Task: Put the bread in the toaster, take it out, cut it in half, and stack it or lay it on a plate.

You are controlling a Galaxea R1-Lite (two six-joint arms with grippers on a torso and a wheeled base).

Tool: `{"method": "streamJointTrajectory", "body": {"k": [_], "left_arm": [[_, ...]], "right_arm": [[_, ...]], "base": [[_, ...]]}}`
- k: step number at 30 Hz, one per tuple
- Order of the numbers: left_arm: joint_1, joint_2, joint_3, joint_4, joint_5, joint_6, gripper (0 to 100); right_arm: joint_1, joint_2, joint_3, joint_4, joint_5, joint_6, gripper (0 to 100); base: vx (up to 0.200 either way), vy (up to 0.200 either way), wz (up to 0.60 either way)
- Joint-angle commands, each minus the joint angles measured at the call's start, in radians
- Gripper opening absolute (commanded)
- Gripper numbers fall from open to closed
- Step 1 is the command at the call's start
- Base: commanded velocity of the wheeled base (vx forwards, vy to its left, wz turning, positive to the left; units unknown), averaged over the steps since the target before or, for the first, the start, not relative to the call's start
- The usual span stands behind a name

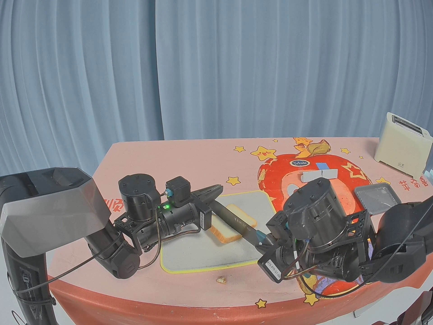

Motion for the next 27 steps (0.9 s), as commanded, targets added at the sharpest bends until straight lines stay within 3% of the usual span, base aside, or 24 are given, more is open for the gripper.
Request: {"method": "streamJointTrajectory", "body": {"k": [1,14,27], "left_arm": [[0.001,0.002,-0.004,0.002,-0.001,0.000,0],[-0.004,-0.136,-0.002,-0.002,0.000,-0.009,0],[-0.034,-0.036,0.016,-0.004,0.002,-0.005,0]], "right_arm": [[-0.001,-0.001,-0.005,-0.006,0.000,-0.001,0],[-0.009,-0.006,-0.001,-0.003,0.000,-0.001,0],[-0.009,-0.003,0.000,-0.003,0.000,-0.001,0]], "base": [[0.000,0.000,0.00],[0.000,0.000,0.00],[0.000,0.000,0.00]]}}
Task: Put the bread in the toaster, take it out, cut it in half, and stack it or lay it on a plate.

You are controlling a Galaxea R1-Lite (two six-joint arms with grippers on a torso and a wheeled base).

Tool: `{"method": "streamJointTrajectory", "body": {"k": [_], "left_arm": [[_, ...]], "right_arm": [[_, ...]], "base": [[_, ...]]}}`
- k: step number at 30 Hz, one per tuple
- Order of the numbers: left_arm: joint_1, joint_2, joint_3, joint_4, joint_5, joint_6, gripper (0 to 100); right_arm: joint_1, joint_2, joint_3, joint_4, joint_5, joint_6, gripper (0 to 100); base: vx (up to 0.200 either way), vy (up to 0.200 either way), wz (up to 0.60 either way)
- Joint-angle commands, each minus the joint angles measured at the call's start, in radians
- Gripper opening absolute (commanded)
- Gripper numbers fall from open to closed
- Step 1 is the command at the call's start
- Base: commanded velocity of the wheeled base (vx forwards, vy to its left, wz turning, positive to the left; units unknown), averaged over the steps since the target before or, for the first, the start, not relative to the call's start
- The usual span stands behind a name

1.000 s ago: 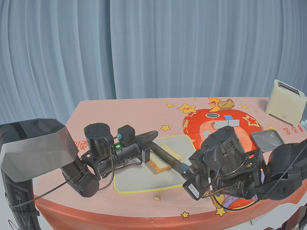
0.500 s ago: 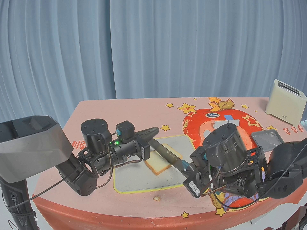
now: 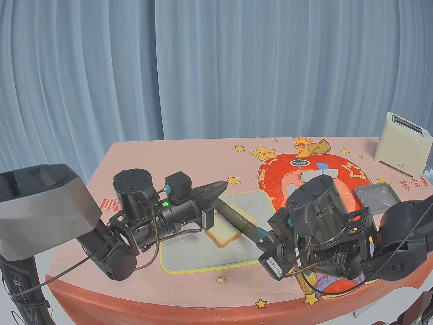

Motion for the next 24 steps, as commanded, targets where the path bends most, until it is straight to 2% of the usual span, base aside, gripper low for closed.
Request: {"method": "streamJointTrajectory", "body": {"k": [1,24], "left_arm": [[-0.015,0.049,0.007,-0.002,0.001,0.006,0],[-0.032,0.043,0.004,-0.028,0.007,0.004,0]], "right_arm": [[0.000,0.003,0.002,0.000,0.000,-0.001,0],[0.003,0.013,0.012,-0.004,0.001,0.001,0]], "base": [[0.000,0.000,0.00],[0.000,0.000,0.00]]}}
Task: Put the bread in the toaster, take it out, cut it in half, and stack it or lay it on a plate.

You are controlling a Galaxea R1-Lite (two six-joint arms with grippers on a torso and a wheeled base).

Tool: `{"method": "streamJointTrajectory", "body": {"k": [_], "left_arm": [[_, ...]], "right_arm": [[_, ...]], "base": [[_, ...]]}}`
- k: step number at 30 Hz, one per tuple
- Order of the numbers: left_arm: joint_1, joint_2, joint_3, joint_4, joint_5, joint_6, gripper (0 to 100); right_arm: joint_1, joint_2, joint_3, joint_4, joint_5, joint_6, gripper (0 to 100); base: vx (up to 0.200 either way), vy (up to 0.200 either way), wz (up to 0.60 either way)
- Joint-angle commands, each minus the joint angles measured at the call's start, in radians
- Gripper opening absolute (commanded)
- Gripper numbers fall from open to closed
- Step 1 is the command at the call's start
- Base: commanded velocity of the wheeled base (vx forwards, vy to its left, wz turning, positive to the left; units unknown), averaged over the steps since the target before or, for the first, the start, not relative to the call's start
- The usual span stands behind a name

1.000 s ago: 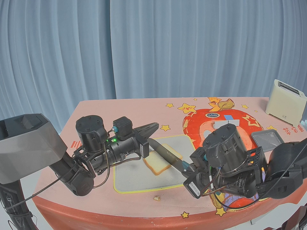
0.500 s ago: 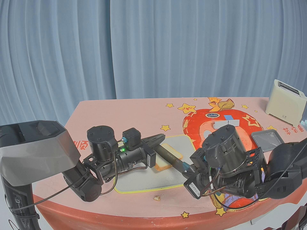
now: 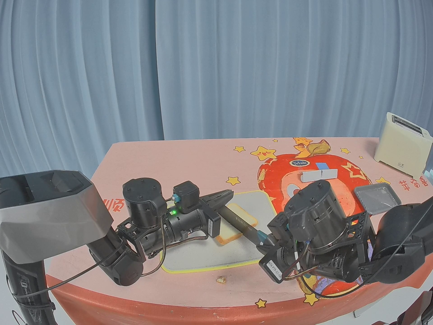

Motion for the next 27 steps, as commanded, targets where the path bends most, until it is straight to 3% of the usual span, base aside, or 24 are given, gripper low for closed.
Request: {"method": "streamJointTrajectory", "body": {"k": [1,27], "left_arm": [[0.000,-0.005,-0.003,-0.009,0.000,0.000,0],[0.000,-0.033,0.002,-0.006,0.003,-0.003,0]], "right_arm": [[0.000,0.001,-0.008,-0.001,-0.001,-0.001,0],[-0.002,0.003,-0.013,-0.004,0.000,0.010,0]], "base": [[0.000,0.000,0.00],[0.000,0.000,0.00]]}}
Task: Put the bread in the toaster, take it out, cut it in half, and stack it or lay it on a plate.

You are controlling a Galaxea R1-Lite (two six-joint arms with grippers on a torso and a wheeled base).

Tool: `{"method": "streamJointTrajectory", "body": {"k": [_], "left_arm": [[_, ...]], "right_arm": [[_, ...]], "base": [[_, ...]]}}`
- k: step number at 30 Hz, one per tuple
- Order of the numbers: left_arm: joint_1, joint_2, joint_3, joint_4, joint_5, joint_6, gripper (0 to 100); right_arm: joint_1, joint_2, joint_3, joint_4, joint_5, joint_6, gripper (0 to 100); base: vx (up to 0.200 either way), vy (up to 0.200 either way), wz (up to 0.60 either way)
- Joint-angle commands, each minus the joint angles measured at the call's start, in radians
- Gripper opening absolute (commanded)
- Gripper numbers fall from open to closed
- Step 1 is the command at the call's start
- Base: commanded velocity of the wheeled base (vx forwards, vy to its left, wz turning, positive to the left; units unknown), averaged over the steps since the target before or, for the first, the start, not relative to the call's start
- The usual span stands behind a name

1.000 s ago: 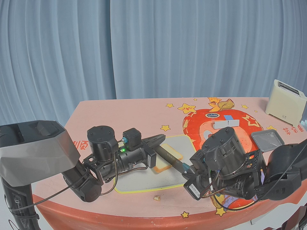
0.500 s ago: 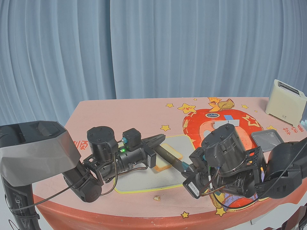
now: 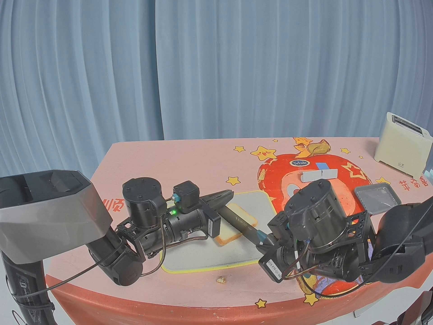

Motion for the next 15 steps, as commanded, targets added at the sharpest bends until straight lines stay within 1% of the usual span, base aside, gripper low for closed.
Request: {"method": "streamJointTrajectory", "body": {"k": [1,3,6,12,15], "left_arm": [[0.002,-0.027,0.002,-0.006,0.001,-0.001,0],[0.002,-0.026,0.003,-0.005,0.001,-0.001,0],[0.003,-0.018,0.003,-0.002,0.001,-0.001,0],[0.000,0.036,-0.006,-0.011,0.002,0.001,0],[0.000,0.034,-0.004,-0.006,0.001,-0.001,0]], "right_arm": [[0.000,0.003,-0.022,0.001,0.000,-0.001,0],[0.000,0.003,-0.043,0.010,0.000,-0.001,0],[0.000,0.003,-0.048,0.013,0.000,-0.001,0],[0.000,0.012,-0.022,0.012,0.000,0.000,0],[0.000,0.017,-0.016,0.008,0.002,0.002,0]], "base": [[0.000,0.000,0.00],[0.000,0.000,0.00],[0.000,0.000,0.00],[0.000,0.000,0.00],[0.000,0.000,0.00]]}}
